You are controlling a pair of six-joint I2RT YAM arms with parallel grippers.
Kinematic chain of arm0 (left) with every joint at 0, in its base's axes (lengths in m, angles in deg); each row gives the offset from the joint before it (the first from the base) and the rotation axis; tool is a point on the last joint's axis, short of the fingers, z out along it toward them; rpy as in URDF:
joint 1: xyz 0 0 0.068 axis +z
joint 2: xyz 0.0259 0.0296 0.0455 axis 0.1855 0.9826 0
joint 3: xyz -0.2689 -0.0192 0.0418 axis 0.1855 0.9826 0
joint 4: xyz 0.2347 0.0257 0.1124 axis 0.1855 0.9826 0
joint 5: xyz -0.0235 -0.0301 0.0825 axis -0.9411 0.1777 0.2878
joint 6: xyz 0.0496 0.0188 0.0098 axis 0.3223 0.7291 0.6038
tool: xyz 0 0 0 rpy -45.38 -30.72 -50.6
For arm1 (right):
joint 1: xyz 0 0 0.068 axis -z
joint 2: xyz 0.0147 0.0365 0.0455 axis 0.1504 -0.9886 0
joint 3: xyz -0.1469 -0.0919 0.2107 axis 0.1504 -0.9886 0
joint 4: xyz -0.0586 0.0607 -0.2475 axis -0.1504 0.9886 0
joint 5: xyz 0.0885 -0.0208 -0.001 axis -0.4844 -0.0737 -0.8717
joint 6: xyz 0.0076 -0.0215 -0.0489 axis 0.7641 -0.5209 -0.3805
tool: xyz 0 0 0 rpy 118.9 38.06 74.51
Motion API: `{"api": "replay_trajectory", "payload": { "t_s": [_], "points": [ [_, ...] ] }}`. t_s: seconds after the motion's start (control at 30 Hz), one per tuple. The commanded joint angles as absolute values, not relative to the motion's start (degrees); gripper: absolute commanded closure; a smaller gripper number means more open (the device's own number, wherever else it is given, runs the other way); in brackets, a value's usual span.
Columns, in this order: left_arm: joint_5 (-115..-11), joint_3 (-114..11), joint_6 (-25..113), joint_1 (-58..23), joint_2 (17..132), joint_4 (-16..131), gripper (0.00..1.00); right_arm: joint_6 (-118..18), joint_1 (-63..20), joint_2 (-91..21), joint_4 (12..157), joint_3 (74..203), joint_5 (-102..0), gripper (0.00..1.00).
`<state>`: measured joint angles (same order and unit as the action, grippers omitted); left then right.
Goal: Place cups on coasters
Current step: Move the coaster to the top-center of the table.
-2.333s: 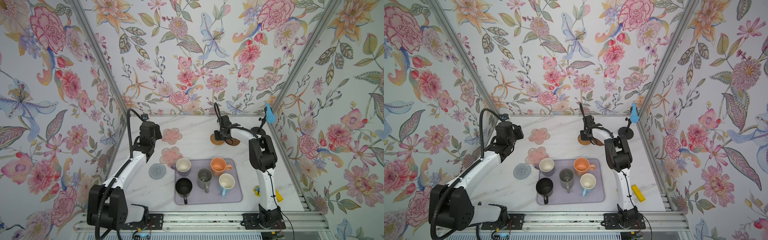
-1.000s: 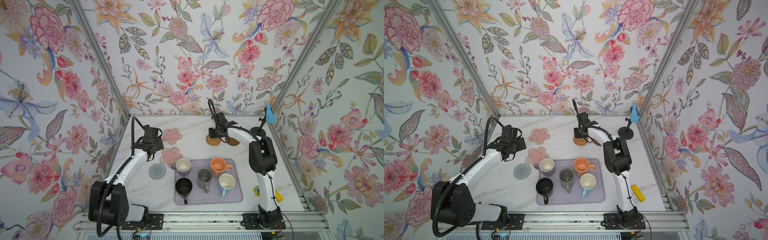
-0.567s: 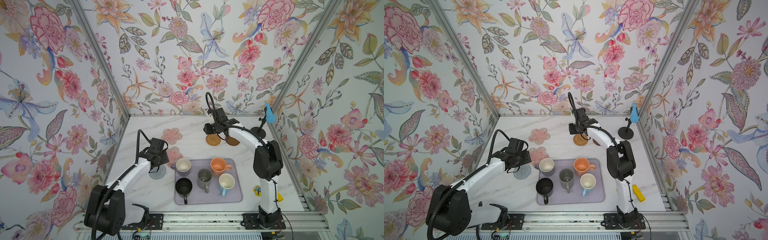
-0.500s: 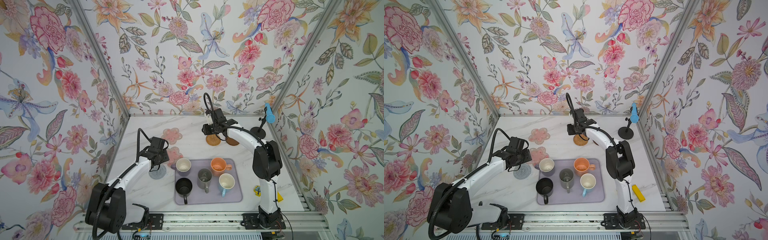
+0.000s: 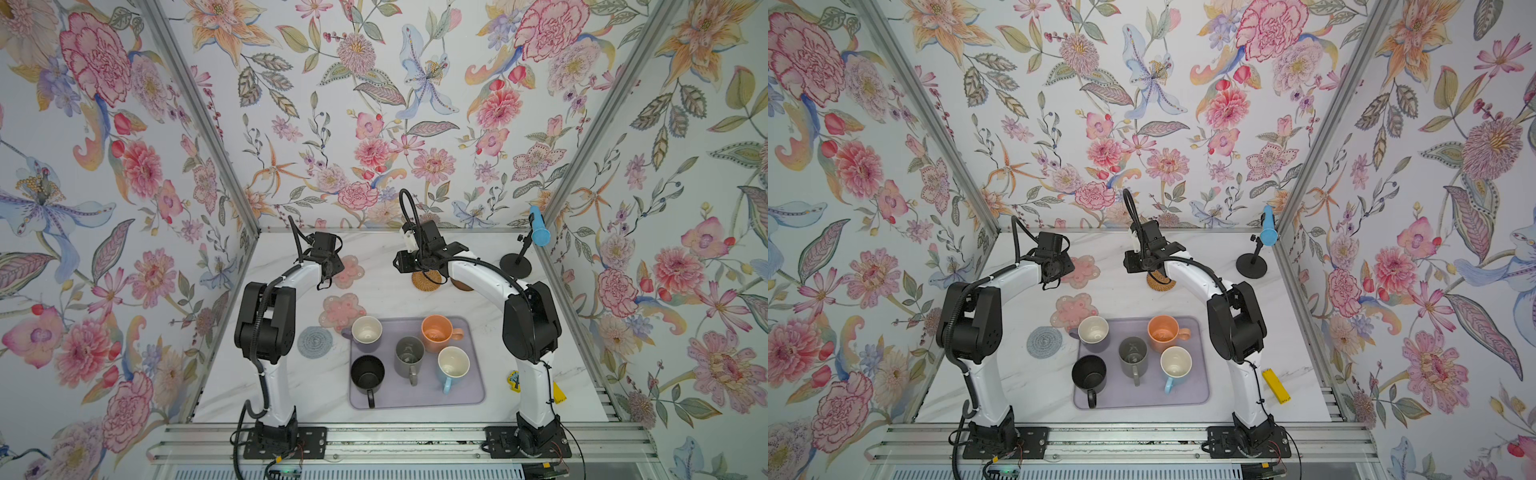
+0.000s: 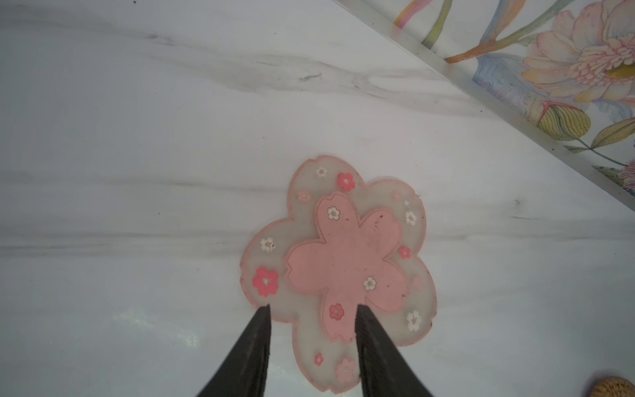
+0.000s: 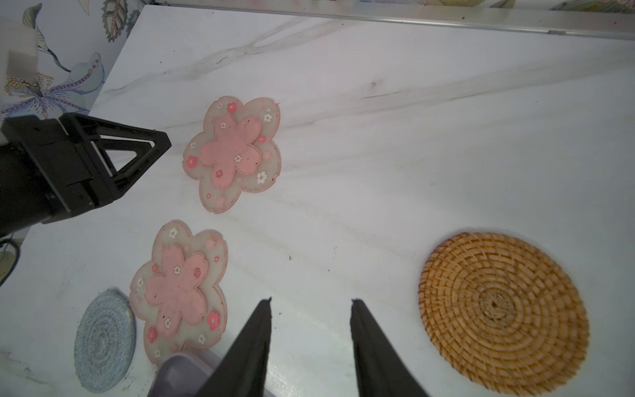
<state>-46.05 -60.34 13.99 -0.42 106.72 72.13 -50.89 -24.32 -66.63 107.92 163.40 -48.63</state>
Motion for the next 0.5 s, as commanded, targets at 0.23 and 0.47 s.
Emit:
{"api": "replay_trajectory", "payload": {
  "t_s": [0.23, 0.47],
  "points": [
    [-40.6, -73.7, 16.7, 3.4, 118.6, 72.8, 0.61, -49.2, -24.2, -68.2, 106.6, 162.6, -49.4, 0.59],
    [-40.8, -81.0, 19.7, 3.8, 123.6, 77.7, 0.56, -49.1, -23.4, -67.7, 106.6, 160.8, -48.9, 0.59]
  ]
}}
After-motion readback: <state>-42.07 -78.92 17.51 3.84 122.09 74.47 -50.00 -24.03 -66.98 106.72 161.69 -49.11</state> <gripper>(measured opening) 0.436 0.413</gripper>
